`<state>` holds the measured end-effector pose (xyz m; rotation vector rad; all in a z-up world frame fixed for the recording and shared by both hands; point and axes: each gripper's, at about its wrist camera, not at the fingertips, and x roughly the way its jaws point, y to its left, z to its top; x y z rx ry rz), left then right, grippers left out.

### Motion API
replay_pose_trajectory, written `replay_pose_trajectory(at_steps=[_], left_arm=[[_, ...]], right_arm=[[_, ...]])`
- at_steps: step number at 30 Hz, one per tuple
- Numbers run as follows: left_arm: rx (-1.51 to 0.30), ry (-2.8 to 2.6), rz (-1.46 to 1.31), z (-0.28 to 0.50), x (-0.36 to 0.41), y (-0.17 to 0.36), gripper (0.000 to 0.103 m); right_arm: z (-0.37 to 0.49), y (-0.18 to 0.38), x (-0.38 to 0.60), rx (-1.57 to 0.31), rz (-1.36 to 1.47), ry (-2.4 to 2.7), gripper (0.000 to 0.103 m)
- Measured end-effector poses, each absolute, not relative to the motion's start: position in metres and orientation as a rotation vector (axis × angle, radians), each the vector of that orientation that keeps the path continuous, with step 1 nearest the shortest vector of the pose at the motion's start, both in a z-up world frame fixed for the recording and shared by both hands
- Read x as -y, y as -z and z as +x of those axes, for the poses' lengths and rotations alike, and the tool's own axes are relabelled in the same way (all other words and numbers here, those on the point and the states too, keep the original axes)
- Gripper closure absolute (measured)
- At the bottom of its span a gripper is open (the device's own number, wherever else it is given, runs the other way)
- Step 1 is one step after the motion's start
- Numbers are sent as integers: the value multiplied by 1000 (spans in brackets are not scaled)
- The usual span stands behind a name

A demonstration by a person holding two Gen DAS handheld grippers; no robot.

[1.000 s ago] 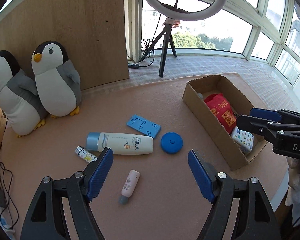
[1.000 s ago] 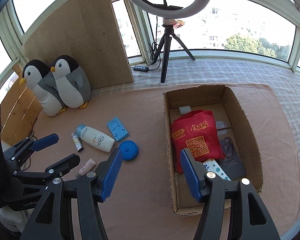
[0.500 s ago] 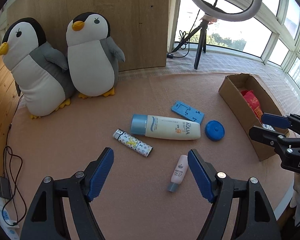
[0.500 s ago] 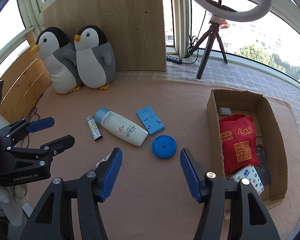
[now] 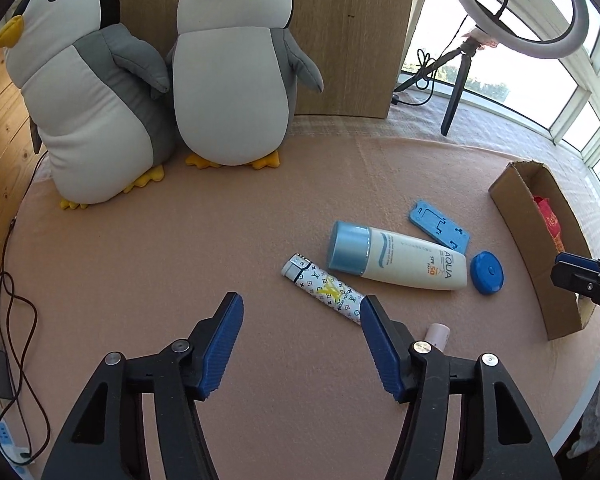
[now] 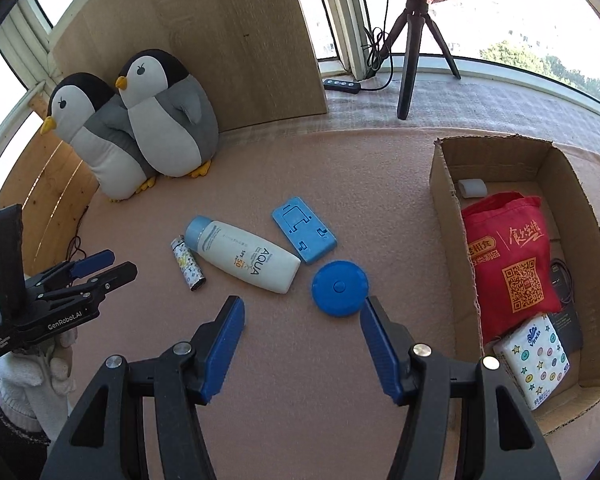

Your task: Organize objects

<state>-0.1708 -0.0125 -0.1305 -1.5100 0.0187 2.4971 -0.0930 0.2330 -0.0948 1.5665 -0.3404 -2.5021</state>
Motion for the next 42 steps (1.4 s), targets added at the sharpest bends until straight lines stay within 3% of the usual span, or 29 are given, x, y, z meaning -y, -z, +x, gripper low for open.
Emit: replay_pose_trajectory(at_steps=[7, 13, 24, 42], left_arm=[[44, -2466, -1544, -202, 4, 144, 45], [-17, -2431, -1528, -228, -28, 147, 49], [-130, -2316, -1564, -264, -96, 175, 53], [-187, -2189, -1506, -189, -136, 198, 61]], right_arm=[[-111, 102, -241, 419, 1599, 2469, 48], [-124, 110, -238, 441, 1630, 2438, 57], [-120, 110, -234, 397, 1639, 2441, 57], [-85, 103, -238, 386, 1612, 2432, 57]])
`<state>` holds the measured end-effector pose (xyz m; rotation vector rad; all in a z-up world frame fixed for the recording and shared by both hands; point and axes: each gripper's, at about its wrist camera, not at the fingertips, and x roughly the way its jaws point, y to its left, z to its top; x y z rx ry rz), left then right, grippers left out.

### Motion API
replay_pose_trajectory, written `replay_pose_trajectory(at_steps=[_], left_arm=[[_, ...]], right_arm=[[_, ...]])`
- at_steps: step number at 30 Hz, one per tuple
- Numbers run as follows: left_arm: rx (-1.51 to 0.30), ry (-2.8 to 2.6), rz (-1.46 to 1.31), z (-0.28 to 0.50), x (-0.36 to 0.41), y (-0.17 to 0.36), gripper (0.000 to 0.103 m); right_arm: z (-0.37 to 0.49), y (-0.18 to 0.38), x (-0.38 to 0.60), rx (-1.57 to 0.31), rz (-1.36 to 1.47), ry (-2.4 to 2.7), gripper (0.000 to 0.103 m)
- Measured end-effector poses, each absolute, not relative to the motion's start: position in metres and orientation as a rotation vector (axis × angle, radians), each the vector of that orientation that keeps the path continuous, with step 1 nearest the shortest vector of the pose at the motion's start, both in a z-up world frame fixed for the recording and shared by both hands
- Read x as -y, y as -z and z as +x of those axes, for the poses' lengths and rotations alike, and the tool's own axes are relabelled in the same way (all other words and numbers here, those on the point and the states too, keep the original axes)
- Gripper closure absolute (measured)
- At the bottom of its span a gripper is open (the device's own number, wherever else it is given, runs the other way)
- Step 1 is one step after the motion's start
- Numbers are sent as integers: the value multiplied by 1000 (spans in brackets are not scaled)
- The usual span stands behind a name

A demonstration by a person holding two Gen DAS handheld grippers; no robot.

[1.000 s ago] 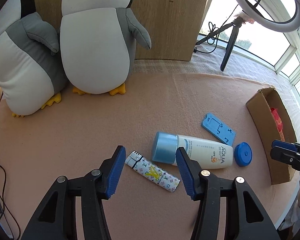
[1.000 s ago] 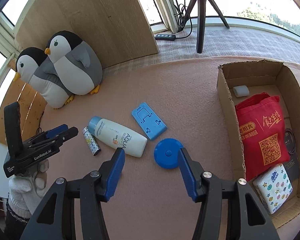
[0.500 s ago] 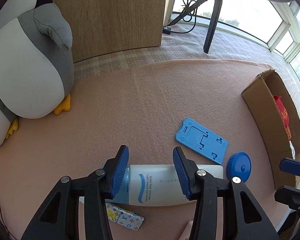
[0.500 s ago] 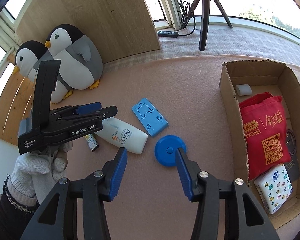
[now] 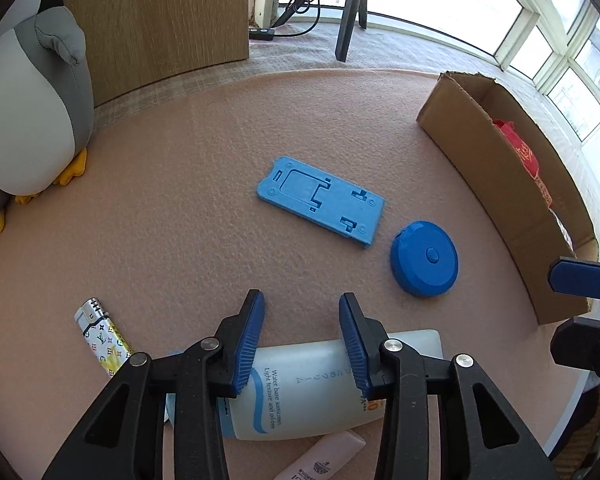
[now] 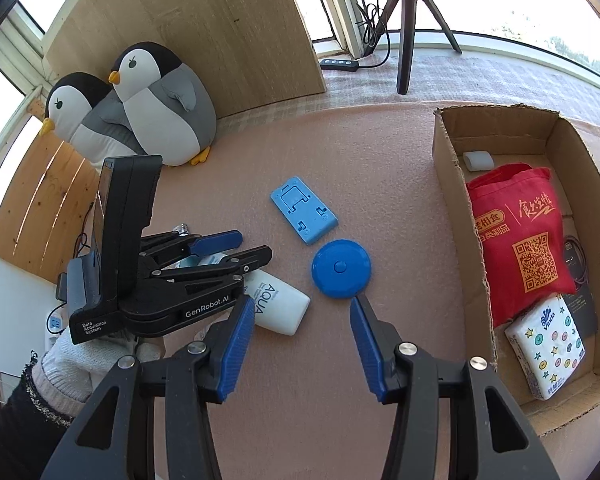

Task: Organize objects
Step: 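Grasp the AQUA bottle with the right gripper while the left gripper clamps it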

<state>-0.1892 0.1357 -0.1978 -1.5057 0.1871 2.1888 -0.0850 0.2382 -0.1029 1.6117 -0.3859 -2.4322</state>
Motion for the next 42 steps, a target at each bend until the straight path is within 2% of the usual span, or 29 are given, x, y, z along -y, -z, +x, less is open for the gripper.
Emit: replay_pose_trajectory(at_steps=[10, 20, 21, 24, 26, 31, 42], left_arm=[[-264, -2109, -1434, -124, -169, 195, 61], [-203, -2102, -1410, -74, -163, 174, 60], [-177, -2125, -1410, -71, -156, 168, 56], [-87, -2223, -1413, -65, -128, 153, 26], [-22, -2279, -1429, -63, -109, 148, 20], [43, -2322, -1502, -75, -83, 153, 19], [163, -2281, -1537, -86, -76, 174, 19]], right_arm=[[-58, 110, -253, 447, 1632, 2419, 57], [-47, 113, -262, 440, 1648, 2438, 57], [-48, 113, -261, 433, 1646, 2438, 57], [-52, 113, -255, 403, 1638, 2416, 51], [-55, 114, -247, 374, 1627, 2394, 47], [-68, 123, -221, 309, 1645, 2290, 42], [-94, 149, -170, 195, 1691, 2091, 42]])
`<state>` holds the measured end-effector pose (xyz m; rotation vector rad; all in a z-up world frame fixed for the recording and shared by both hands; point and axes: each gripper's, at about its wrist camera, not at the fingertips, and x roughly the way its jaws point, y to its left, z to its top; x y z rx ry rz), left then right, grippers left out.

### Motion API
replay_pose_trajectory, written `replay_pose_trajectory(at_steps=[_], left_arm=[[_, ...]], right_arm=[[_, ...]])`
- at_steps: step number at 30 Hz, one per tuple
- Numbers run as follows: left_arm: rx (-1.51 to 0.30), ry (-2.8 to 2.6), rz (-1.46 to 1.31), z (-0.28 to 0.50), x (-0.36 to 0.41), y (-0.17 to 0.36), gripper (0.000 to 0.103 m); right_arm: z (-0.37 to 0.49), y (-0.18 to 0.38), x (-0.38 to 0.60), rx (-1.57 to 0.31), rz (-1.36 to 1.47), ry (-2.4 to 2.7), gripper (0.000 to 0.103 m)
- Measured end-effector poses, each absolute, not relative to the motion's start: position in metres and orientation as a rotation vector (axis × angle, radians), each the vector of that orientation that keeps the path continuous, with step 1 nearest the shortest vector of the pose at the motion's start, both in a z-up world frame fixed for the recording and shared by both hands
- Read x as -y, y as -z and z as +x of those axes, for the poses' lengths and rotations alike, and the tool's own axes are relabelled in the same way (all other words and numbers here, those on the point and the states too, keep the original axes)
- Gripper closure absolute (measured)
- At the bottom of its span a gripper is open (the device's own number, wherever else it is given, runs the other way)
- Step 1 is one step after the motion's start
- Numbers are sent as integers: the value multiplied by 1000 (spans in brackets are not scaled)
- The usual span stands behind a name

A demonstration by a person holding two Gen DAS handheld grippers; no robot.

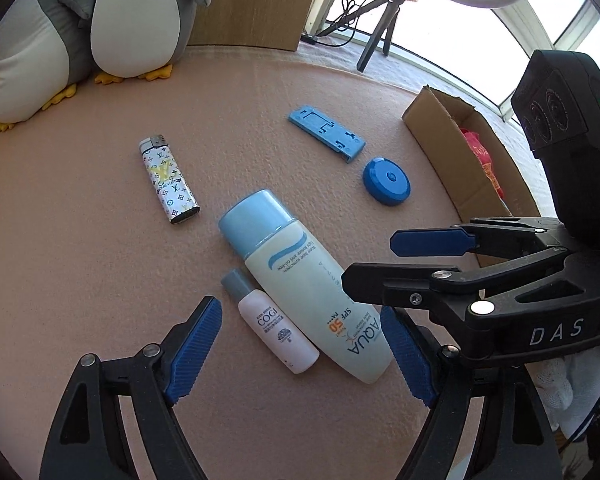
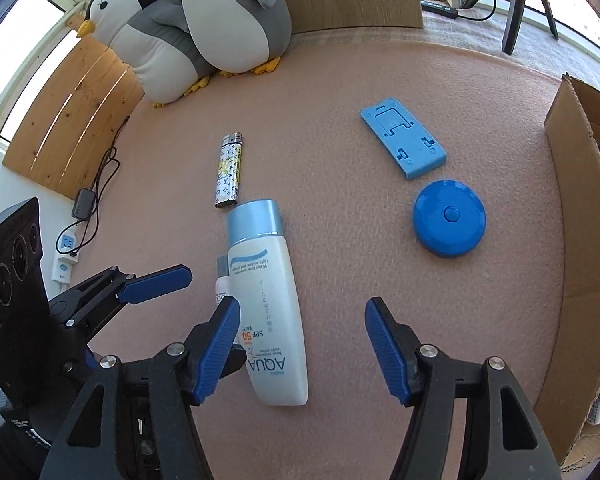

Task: Organize objects
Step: 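Grasp the AQUA bottle with the right gripper while the left gripper clamps it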

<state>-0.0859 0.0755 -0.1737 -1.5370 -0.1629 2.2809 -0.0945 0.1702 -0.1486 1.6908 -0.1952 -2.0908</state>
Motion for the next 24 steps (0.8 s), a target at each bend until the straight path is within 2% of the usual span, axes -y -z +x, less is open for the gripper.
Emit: replay_pose_trajectory(at_steps=[12, 18, 24], left_arm=[[211, -2224, -1490, -91, -87, 180, 19], [147, -2194, -1447, -96, -103, 178, 20], [158, -2164, -1421, -93, -107, 176, 22]], right_arm=[[-103, 175, -164, 274, 1761, 1965, 42], [-103, 176, -172, 320, 1772, 1958, 47], [-103, 177, -171, 351, 1770, 1942, 53]])
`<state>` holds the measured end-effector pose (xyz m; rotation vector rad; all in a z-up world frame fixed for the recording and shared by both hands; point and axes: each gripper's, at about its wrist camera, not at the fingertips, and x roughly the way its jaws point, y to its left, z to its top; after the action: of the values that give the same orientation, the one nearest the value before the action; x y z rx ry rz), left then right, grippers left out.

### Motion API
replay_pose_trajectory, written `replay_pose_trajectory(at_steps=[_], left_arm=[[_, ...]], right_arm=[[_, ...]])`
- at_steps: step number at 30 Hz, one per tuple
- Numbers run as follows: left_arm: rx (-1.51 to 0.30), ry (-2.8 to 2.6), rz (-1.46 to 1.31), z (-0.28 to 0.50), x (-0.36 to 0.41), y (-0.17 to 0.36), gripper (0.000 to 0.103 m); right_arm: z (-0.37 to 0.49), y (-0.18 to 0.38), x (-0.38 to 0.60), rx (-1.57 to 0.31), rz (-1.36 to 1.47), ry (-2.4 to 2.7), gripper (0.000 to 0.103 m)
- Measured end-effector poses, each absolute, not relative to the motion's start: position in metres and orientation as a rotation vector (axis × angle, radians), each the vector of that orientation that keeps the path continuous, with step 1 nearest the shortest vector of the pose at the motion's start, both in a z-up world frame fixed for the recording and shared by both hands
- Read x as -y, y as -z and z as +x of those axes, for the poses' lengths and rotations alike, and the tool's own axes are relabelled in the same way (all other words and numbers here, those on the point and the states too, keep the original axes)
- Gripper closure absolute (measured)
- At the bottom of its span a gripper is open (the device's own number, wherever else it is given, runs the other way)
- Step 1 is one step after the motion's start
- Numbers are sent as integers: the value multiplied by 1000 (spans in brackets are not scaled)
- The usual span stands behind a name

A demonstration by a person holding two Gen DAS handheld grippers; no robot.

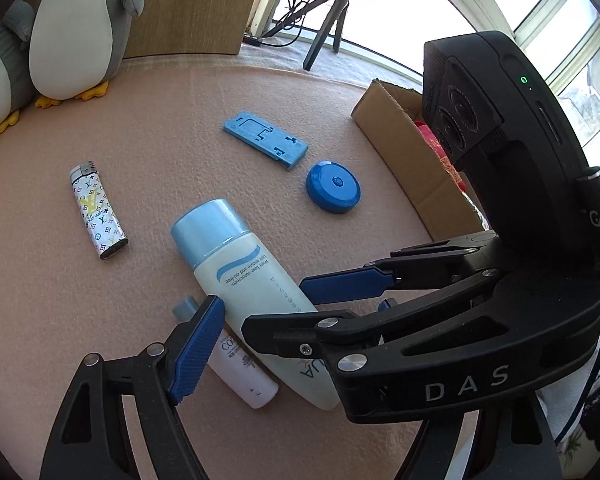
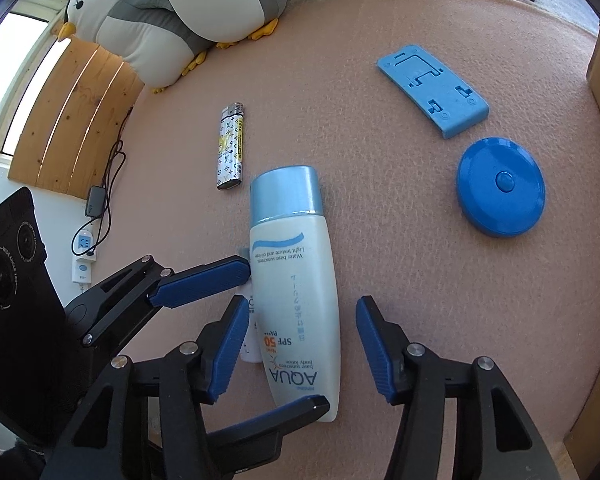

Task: Organize objects
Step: 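Grasp the AQUA bottle with the right gripper while the left gripper clamps it, then carry the AQUA bottle into the box and open both grippers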

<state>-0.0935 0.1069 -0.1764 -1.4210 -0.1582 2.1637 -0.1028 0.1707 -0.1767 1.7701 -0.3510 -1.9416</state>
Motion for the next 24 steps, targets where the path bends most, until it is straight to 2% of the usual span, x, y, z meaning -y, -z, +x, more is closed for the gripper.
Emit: replay_pose_trajectory(at_steps=[3, 9, 14, 16, 18, 24], left_arm=[[137, -2165, -1424, -91, -106, 178, 23], [116, -2144, -1451, -91, -111, 181, 24], [139, -2098, -1491, -93, -118, 194, 24], [164, -2080, -1495, -93, -121, 196, 27], [163, -2061, -1492, -92, -127, 194, 35], [98, -2077, -1421, -86, -151, 170, 36]], right_arm=[[-100, 177, -164, 356, 1771, 1927, 65], [-95, 176, -167, 371, 1770, 1951, 71], [-89, 177, -178, 398, 1762, 1973, 71], [-88, 179, -184, 440, 1765, 1971, 71], [-86, 179, -188, 446, 1759, 1990, 71], [-78, 161, -214, 524, 1709, 2042, 73]])
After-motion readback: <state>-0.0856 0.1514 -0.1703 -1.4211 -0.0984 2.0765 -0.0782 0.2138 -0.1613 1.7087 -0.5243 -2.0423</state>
